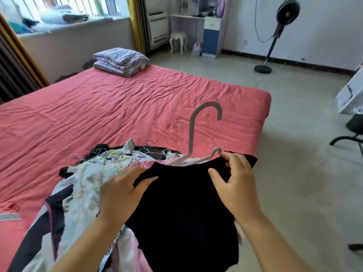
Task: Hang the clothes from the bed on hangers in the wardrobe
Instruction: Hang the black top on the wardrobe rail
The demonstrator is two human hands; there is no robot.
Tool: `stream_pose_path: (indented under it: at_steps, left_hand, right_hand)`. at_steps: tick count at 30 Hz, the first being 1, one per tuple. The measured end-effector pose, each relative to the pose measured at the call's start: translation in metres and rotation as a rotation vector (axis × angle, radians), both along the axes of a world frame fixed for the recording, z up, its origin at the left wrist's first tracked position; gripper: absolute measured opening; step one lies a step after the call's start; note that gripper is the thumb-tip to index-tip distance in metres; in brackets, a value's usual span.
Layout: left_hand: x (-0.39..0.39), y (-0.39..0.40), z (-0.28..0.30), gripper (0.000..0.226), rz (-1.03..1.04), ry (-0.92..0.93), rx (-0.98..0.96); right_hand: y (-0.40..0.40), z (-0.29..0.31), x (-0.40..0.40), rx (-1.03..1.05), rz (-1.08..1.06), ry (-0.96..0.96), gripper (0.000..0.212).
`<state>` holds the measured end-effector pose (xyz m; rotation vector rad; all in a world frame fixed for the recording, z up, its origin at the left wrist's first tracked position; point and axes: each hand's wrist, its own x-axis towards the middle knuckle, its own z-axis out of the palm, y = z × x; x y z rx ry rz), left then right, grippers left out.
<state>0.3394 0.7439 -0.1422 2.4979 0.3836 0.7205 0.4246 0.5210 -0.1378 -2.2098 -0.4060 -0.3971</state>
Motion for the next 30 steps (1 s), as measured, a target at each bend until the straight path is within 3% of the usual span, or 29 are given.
stream_pose_path:
  at_steps: [7,17,23,30]
  left_hand:
    - [-0.073,-0.017,0.076,0.038,-0.184,-0.155,-0.008]
    - [-0.11,-0.069,0.17,0.018,-0.584,-0.237,-0.048]
    - [-0.118,-0.155,0.199,0.017,-0.867,-0.239,-0.038]
    - [-0.142,-0.305,0.22,0.038,-1.192,-0.312,-0.075]
  right_hand:
    - [-0.053,0.075,-0.1,-0.223,-0.144,-0.289,0.07]
    - [-0.143,0.173,-0.228,-0.228,-0.385,-0.539,0.067]
    - [-0.214,0.201,-0.306,-0.298,-0.499,-0.438,0.072]
    - [-0.303,0.215,-0.4,-0.369,-0.937,-0.348,0.065]
